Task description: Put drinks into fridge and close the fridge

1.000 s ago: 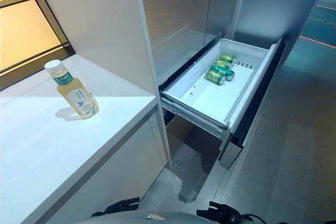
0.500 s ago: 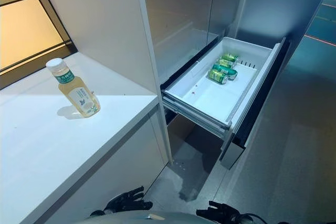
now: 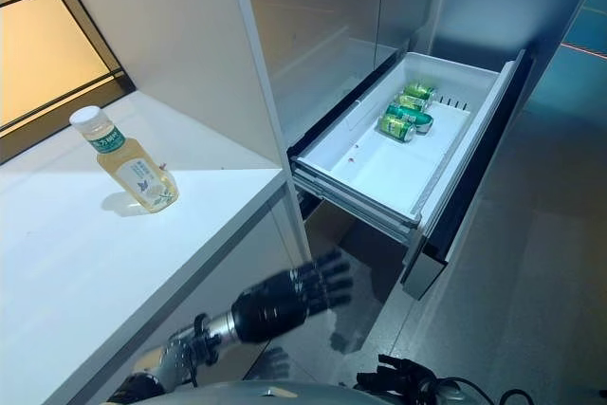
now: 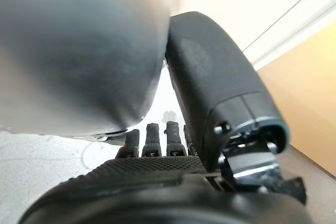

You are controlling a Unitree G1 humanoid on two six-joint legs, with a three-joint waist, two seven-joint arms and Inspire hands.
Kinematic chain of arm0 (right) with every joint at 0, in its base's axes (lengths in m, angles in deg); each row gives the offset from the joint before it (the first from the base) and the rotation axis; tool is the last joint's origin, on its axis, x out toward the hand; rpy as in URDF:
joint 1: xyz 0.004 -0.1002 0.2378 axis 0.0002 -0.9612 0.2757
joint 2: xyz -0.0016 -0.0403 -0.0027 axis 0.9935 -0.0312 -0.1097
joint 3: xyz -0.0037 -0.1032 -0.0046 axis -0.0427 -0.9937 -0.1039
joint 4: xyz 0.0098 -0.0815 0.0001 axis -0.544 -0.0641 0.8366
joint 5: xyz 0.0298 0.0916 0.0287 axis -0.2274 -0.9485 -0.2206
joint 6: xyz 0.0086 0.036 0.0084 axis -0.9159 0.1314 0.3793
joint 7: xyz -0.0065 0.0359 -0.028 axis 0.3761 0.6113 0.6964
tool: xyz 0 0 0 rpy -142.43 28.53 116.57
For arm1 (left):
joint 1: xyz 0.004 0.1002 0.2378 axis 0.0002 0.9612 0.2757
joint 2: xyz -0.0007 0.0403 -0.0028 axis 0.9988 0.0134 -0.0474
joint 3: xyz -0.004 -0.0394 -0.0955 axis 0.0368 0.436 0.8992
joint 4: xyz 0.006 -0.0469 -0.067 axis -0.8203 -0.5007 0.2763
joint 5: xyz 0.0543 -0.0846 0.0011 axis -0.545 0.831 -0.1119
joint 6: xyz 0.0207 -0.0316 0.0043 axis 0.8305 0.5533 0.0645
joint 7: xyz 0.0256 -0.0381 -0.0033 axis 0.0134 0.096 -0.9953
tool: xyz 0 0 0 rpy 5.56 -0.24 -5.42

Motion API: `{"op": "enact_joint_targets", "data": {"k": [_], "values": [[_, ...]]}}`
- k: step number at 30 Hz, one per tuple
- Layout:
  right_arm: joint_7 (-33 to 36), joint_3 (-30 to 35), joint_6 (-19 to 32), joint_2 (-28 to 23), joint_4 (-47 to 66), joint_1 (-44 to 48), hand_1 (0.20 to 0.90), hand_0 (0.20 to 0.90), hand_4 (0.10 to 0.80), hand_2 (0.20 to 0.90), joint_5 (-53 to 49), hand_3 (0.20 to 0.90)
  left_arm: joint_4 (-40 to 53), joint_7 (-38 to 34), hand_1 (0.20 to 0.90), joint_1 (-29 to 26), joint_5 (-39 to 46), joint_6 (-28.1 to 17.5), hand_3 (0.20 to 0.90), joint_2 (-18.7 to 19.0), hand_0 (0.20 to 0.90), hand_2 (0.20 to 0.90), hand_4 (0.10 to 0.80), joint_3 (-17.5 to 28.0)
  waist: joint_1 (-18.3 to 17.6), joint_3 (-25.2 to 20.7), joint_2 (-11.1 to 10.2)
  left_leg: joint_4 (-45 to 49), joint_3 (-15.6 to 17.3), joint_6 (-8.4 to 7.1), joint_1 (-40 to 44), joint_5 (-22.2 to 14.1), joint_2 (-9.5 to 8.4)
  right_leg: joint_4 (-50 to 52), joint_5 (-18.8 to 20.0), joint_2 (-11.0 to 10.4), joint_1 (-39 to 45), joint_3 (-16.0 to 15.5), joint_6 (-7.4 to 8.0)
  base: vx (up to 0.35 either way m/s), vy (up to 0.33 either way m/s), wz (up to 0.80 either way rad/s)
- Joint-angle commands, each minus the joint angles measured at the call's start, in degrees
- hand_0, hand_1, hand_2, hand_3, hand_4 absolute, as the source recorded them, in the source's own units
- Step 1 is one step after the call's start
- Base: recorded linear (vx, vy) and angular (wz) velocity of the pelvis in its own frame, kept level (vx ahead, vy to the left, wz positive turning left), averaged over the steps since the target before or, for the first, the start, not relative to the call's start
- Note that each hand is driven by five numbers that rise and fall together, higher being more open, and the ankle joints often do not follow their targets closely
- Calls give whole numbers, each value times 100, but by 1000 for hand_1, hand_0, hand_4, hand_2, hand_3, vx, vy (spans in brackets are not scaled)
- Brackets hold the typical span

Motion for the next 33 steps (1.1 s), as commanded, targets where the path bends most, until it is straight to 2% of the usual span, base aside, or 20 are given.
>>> {"op": "enact_joint_targets", "data": {"k": [1,2,3,5,6,7,8,9,11,12,14,17,19,23,27,33], "values": [[-39,-94,228,73,-536,143,900,900,800,900,-36,900,1269,256,900,-802,2041,-302,900,-351,900,900,800,62,179,-141,-96,12,171,-11,-133,-336,-30,386,-68,-253,-174,-220,406,-3,-56,8],[-3,-165,248,117,-552,153,900,900,800,900,-90,900,1625,26,900,-884,2146,-663,900,-344,900,900,800,-5,186,-139,-102,12,153,-13,-130,-339,-30,392,-77,-248,-168,-235,400,-7,-41,10],[53,-235,254,166,-550,162,900,900,800,900,-149,900,2082,-574,900,-1031,2239,-1249,900,-248,900,900,800,-14,191,-134,-98,12,130,-10,-125,-341,-29,401,-95,-246,-161,-249,390,-9,-31,9],[116,-294,244,214,-498,146,900,900,800,900,-187,900,2471,-1282,900,-1126,2127,-2188,900,-141,900,900,800,23,204,-121,-95,12,89,2,-110,-345,-36,400,-116,-251,-135,-284,385,-9,-13,7],[170,-333,253,246,-463,104,900,900,800,900,-216,900,2627,-1805,900,-1183,1869,-3071,900,-16,900,900,800,138,227,-136,-89,12,57,10,-106,-352,-45,395,-137,-254,-116,-313,383,-7,-8,8],[199,-347,258,262,-437,67,900,900,800,900,-239,900,2742,-2082,900,-1204,1644,-3659,900,108,900,900,800,262,252,-145,-86,12,34,15,-99,-359,-50,391,-153,-257,-96,-343,381,-3,-8,9],[233,-364,263,276,-409,23,900,900,800,900,-269,900,2842,-2437,900,-1212,1047,-4605,900,228,900,900,800,385,278,-155,-85,12,2,17,-89,-365,-57,382,-171,-257,-67,-380,375,6,-8,10],[253,-369,275,287,-397,-25,900,900,800,900,-284,900,2946,-2799,900,-1210,574,-5275,900,374,900,900,800,502,310,-176,-86,12,-28,16,-86,-370,-63,368,-191,-258,-40,-416,372,16,-10,12],[295,-398,344,322,-432,-113,900,900,800,900,-352,900,3263,-3641,900,-1195,-467,-6239,900,601,900,900,800,869,399,-223,-93,12,-111,19,-81,-379,-79,337,-234,-254,19,-509,351,26,-12,14],[291,-405,373,329,-452,-138,900,900,800,900,-352,900,3325,-4033,900,-1191,-934,-6576,900,658,900,900,800,970,420,-236,-99,12,-140,18,-79,-383,-84,333,-251,-253,36,-537,343,30,-13,18],[318,-450,413,369,-515,-175,900,900,800,900,-393,900,3525,-5395,900,-1238,-2528,-7180,900,807,900,900,800,1347,509,-315,-120,12,-226,10,-98,-388,-101,325,-304,-246,64,-611,314,31,-17,23],[317,-532,450,414,-584,-175,900,900,800,900,-413,900,3604,-6728,900,-1337,-3886,-7161,900,990,900,900,800,1624,581,-376,-145,12,-307,-1,-119,-377,-105,371,-373,-243,68,-686,281,19,-20,21],[312,-561,452,426,-601,-172,900,900,800,900,-414,900,3607,-7135,900,-1382,-4201,-7027,900,1060,900,900,800,1707,599,-396,-156,12,-335,-5,-127,-369,-104,397,-399,-245,64,-713,271,12,-14,25],[316,-671,428,446,-621,-147,900,900,800,900,-342,900,3474,-8137,900,-1473,-4888,-6340,900,1305,900,900,800,1905,669,-423,-153,12,-420,-20,-149,-329,-93,477,-471,-248,60,-766,239,7,-5,25],[268,-693,368,380,-514,-120,900,900,800,900,-331,900,3273,-8471,900,-1389,-4868,-5931,900,1477,900,900,800,1989,732,-404,-155,12,-478,-47,-174,-288,-82,494,-487,-252,65,-813,230,-1,1,2],[291,-742,29,317,-124,-85,900,900,800,900,-352,900,3075,-8399,900,-1046,-4730,-5614,900,1519,900,900,800,2060,815,-322,-175,12,-555,-95,-202,-226,-53,499,-487,-237,78,-863,204,-25,-9,11]]}}
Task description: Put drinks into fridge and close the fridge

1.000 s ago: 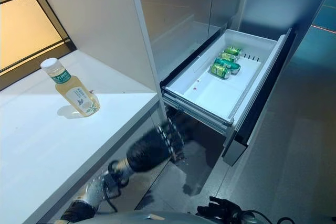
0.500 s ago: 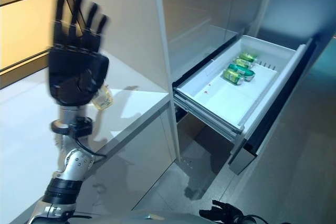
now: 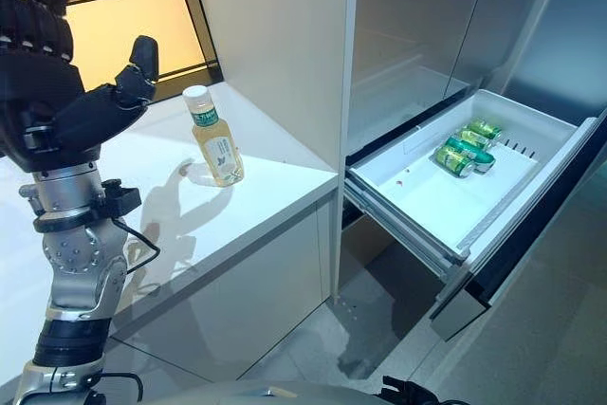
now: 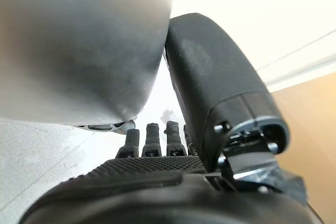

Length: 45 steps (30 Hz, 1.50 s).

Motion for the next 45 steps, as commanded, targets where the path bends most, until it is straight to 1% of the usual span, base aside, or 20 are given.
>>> {"op": "enact_joint_targets", "data": {"k": [1,4,8,13,15,21,26,32,34,39,45], "values": [[-62,-273,-159,231,126,172,900,900,800,900,-73,900,71,3,900,-135,91,-92,900,256,900,900,800,326,156,35,21,32,310,-94,11,-424,103,597,-485,-109,-104,11,162,-18,6,6],[-49,-249,-181,210,128,180,900,900,800,900,-59,900,-38,133,900,-55,265,-107,900,261,900,900,800,342,182,49,28,32,298,-106,-1,-404,108,581,-476,-110,-95,-6,160,-17,11,3],[-69,-180,-201,147,134,186,900,900,800,900,-43,900,-126,371,900,61,823,-50,900,197,900,900,800,403,202,52,31,32,294,-128,-21,-384,116,547,-459,-102,-79,-19,164,0,0,0],[-82,-78,-269,83,174,182,900,900,800,900,35,900,-174,615,900,124,992,117,900,136,900,900,800,396,185,50,33,32,304,-167,-66,-353,127,469,-413,-76,-67,-9,173,-1,9,1],[-100,-66,-285,57,210,163,900,900,800,900,63,900,-180,818,900,148,1207,259,900,112,900,900,800,384,172,61,26,32,330,-186,-78,-335,137,431,-386,-67,-63,2,183,-1,9,2],[-115,-33,-349,50,331,152,900,900,800,900,111,900,-252,984,900,210,1148,599,900,91,900,900,800,284,141,88,29,32,405,-201,-114,-306,150,375,-328,-50,-80,37,203,0,0,0],[-139,26,-382,5,330,139,900,900,800,900,173,900,-357,1066,900,234,1169,738,900,123,900,900,800,239,99,88,46,32,482,-200,-106,-305,159,355,-301,-53,-85,80,226,0,0,0],[-154,100,-370,-14,306,135,900,900,800,900,258,900,-511,936,900,212,733,1021,900,181,900,900,800,126,35,84,69,32,566,-182,-65,-318,159,336,-272,-54,-70,137,252,0,3,-1],[-152,94,-386,-15,297,135,900,900,800,900,255,900,-600,968,900,200,748,1118,900,220,900,900,800,91,18,77,79,32,594,-178,-54,-322,162,341,-273,-57,-70,154,260,0,0,0],[-171,120,-378,-21,294,115,900,900,800,900,305,900,-718,941,900,175,678,1261,900,236,900,900,800,-11,-45,73,96,32,659,-167,-26,-338,166,338,-261,-51,-73,211,280,10,13,-6],[-172,169,-380,-46,283,93,900,900,800,900,355,900,-907,911,900,128,534,1325,900,265,900,900,800,-127,-133,63,119,32,755,-150,18,-368,172,345,-250,-54,-77,277,305,14,15,-5]]}}
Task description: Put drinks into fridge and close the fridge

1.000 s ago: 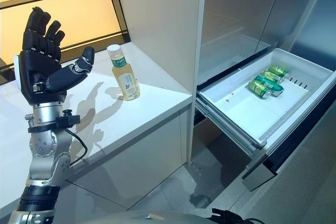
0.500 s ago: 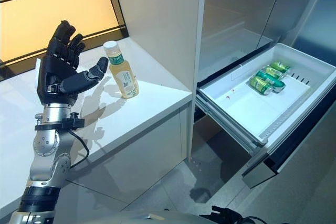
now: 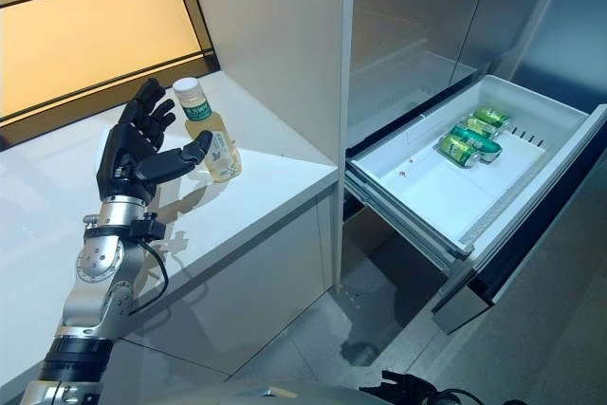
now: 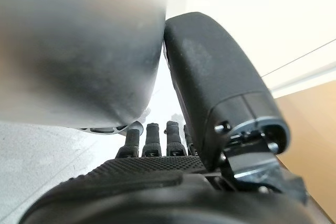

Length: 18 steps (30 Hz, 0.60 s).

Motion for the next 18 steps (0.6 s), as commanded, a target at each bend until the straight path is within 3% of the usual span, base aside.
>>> {"op": "enact_joint_targets", "data": {"k": [1,18], "values": [[-109,-70,23,17,-37,55,900,900,800,900,175,900,153,-49,900,-394,-205,-368,900,308,900,900,800,128,-87,-183,50,33,621,-106,-6,-375,158,343,-252,-60,-58,139,305,19,16,-4],[-100,-15,66,34,-104,1,900,900,800,900,140,900,-60,-475,900,-664,-597,-210,900,484,900,900,800,66,-290,-228,65,33,839,-28,121,-470,136,383,-241,-76,-73,338,361,23,13,-8]]}}
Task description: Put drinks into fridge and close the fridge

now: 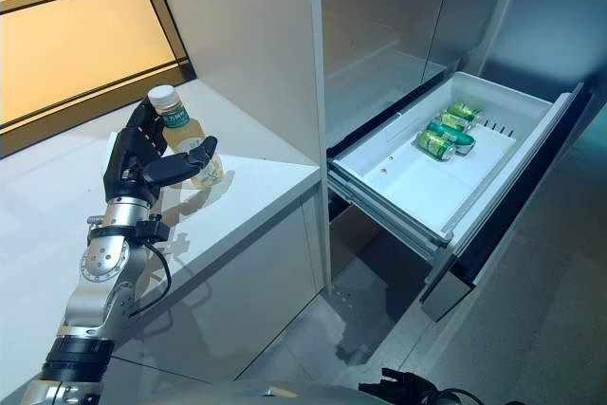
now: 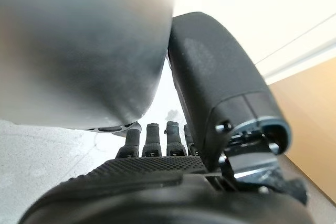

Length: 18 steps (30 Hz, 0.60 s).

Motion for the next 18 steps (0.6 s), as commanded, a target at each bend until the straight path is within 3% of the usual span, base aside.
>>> {"op": "enact_joint_targets", "data": {"k": [1,18], "values": [[-103,-124,59,12,-176,28,900,900,800,900,94,900,-41,-264,900,-679,-339,-444,900,449,900,900,800,92,-75,-218,46,34,571,-24,20,-449,82,391,-268,-120,-85,90,381,24,20,-14],[-97,-160,148,97,-289,-1,900,900,800,900,81,900,-112,-398,900,-836,-477,-495,900,469,900,900,800,28,-149,-243,41,34,677,54,75,-533,21,425,-250,-189,-113,141,444,24,18,-6]]}}
